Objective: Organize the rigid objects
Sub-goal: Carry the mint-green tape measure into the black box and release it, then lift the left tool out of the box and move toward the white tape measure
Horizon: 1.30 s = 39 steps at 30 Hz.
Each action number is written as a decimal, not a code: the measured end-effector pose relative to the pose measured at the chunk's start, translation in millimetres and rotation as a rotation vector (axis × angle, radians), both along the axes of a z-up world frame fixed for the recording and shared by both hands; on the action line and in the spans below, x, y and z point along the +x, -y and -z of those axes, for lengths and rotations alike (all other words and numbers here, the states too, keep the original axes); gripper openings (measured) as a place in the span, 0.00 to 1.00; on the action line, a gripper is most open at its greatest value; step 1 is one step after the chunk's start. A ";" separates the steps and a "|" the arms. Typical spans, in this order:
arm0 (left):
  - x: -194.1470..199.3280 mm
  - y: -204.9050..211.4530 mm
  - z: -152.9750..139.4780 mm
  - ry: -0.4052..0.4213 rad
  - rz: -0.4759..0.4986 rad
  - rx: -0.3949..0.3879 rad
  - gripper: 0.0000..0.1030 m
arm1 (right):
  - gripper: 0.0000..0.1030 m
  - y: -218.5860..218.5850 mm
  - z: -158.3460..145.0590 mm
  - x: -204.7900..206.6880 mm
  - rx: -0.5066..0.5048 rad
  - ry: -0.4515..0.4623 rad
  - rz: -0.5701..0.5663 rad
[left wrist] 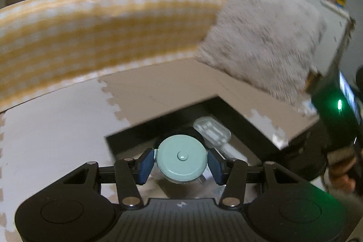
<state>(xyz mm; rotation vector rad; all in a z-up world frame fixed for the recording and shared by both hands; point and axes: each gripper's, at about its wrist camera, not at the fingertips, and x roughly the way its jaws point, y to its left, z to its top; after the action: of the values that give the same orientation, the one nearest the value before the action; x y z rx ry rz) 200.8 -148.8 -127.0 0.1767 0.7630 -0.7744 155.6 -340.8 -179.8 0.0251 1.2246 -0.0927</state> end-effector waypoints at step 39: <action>-10.3 17.7 21.0 -0.127 0.096 0.101 0.66 | 0.12 1.5 -0.1 0.0 0.009 0.004 0.004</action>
<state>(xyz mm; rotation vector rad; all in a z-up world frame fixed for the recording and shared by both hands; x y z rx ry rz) 190.4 -166.5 -148.0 0.2587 0.9197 -0.8447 155.6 -342.3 -179.7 0.0357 1.2210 -0.0902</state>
